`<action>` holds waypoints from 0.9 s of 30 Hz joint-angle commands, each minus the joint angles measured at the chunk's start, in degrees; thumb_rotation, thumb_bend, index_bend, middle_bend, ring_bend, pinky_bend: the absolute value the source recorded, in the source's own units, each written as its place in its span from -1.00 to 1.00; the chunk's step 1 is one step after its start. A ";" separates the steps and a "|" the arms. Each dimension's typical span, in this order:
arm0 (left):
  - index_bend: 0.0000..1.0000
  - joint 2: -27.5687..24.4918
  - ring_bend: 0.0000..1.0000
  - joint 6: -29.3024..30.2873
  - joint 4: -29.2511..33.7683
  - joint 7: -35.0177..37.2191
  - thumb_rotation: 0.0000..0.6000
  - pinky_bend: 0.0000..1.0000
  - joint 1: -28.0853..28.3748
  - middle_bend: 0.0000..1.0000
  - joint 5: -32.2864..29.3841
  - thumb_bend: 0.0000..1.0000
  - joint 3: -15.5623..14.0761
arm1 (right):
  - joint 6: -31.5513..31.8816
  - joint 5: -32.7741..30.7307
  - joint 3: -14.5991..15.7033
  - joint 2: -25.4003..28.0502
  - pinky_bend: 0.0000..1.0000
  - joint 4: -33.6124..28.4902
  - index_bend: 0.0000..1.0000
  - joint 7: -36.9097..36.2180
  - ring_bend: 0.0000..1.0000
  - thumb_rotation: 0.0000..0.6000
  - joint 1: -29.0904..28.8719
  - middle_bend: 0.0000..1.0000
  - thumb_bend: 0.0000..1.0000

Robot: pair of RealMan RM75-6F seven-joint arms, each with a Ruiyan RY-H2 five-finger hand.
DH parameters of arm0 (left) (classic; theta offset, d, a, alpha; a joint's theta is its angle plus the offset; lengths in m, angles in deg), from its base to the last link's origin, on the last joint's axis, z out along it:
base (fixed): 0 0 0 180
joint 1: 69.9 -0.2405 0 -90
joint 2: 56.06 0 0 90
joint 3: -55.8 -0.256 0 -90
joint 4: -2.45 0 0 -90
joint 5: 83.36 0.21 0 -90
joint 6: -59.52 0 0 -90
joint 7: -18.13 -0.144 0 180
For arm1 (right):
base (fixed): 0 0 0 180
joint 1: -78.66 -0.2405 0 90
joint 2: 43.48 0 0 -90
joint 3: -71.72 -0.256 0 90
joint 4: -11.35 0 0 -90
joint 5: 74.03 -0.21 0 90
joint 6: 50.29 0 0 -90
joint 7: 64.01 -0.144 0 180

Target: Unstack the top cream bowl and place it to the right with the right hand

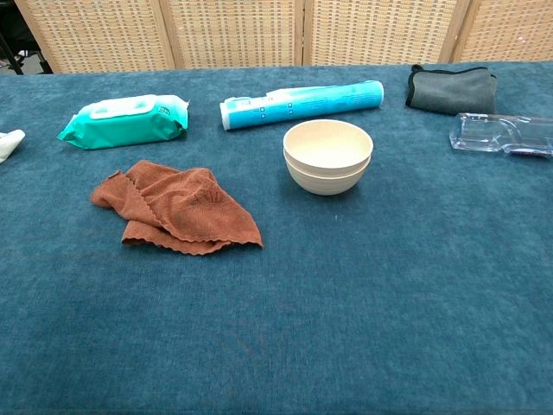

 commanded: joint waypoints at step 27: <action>0.07 -0.42 -0.69 1.05 1.05 -0.50 1.00 -0.30 -0.14 -0.66 1.04 0.03 0.09 | 0.01 0.89 0.36 0.76 -0.79 -1.66 0.10 0.32 -0.97 1.00 -0.06 -0.54 -0.18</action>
